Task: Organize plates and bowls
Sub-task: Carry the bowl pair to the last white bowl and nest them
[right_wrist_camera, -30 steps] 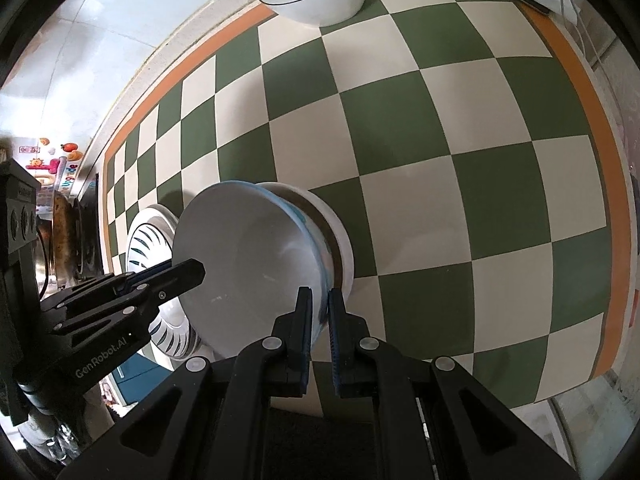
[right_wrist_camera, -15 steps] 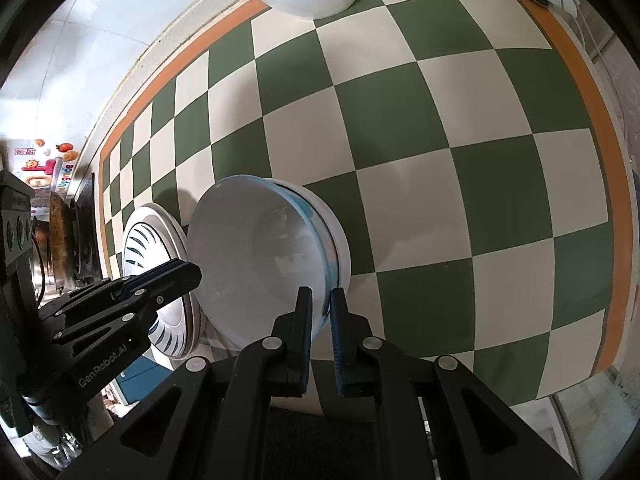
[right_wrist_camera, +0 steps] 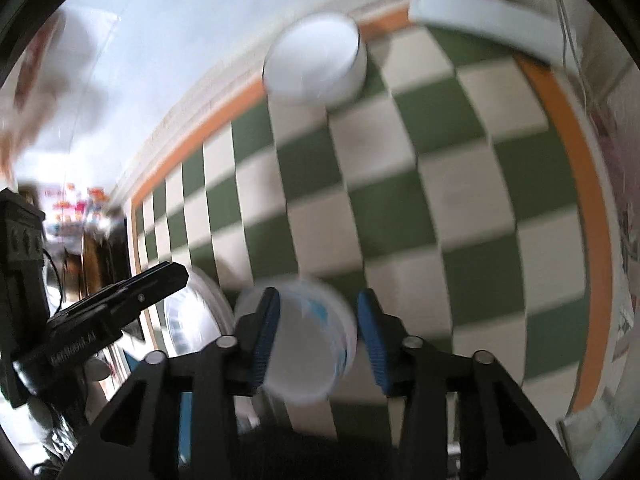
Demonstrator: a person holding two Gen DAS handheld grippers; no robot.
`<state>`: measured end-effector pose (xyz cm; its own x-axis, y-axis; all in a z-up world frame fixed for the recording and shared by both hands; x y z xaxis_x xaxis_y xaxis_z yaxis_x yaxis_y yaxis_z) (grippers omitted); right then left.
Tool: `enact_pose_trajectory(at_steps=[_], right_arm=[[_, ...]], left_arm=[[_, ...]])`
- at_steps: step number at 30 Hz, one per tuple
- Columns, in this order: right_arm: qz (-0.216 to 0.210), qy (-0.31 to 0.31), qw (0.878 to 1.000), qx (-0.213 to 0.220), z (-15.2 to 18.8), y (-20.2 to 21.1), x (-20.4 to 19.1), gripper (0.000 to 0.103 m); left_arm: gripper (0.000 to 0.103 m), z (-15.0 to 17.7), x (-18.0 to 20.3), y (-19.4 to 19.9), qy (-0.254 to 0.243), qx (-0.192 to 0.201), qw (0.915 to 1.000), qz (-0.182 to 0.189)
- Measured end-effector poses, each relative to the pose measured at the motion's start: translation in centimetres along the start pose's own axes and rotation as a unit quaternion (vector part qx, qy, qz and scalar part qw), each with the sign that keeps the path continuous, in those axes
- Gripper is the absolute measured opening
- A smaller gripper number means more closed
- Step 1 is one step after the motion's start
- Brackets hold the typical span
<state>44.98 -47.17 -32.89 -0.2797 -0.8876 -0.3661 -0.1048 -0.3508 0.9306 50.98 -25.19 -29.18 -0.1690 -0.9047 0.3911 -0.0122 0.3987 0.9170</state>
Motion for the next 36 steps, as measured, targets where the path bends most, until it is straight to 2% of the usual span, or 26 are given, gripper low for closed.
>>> enact_pose_trajectory(at_steps=[4, 7, 11, 14, 16, 17, 18, 19, 20, 29, 36], right_arm=[[0.01, -0.015, 0.999, 0.034, -6.2, 0.2, 0.5, 0.046], [0.03, -0.018, 0.998, 0.053, -10.8, -0.6, 0.8, 0.046], [0.045, -0.023, 0.997, 0.056, -15.4, -2.7, 0.8, 0.046], [0.058, -0.02, 0.997, 0.048, -17.7, -4.7, 0.6, 0.045], [0.065, -0.017, 0.997, 0.046, -18.8, -5.8, 0.5, 0.041], [0.068, -0.017, 0.997, 0.044, -19.2, -6.3, 0.5, 0.034], [0.071, -0.018, 0.996, 0.042, -19.5, -6.8, 0.6, 0.016], [0.078, -0.017, 0.996, 0.04, -19.9, -7.4, 0.7, 0.01], [0.081, -0.016, 0.996, 0.043, -20.0, -7.6, 0.7, 0.009], [0.098, 0.009, 0.994, 0.052, -19.8, -7.3, 0.3, 0.008], [0.086, 0.02, 0.994, 0.061, -17.2, -4.8, -1.1, 0.008]], left_arm=[[0.028, -6.1, -0.1, -2.1, 0.007, 0.003, 1.0, -0.005], [0.028, -9.6, -0.1, -4.8, 0.015, -0.015, 0.9998, 0.004], [0.028, -12.7, -0.4, -8.8, 0.02, -0.041, 0.9989, -0.002], [0.027, -13.9, -0.7, -10.7, 0.025, -0.046, 0.9986, -0.006], [0.019, -14.2, -0.8, -11.5, 0.027, -0.043, 0.9987, -0.003], [0.012, -14.4, -0.9, -11.7, 0.03, -0.043, 0.9986, 0.001], [0.011, -14.5, -0.9, -11.9, 0.03, -0.041, 0.9987, 0.005], [0.011, -14.5, -0.8, -11.9, 0.027, -0.038, 0.9989, 0.001], [0.011, -14.5, -0.6, -12.0, 0.022, -0.034, 0.9992, -0.002], [0.011, -13.9, 0.4, -11.3, 0.0, -0.023, 0.9996, -0.017], [0.011, -11.4, 1.6, -7.5, -0.013, -0.005, 0.9998, -0.014]])
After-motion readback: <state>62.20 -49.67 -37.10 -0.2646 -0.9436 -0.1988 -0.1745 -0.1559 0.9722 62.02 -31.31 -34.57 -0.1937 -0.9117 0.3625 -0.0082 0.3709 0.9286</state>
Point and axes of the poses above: each gripper's, at about its wrist camera, not at the fingertips, and y roughly against the way its jaws point, x to its right, z to its underside, the point moved 2 cm from there along -y, roughly the way its jaws point, and after that the axes turned 7 degrees about z, right-handed, at the moved point
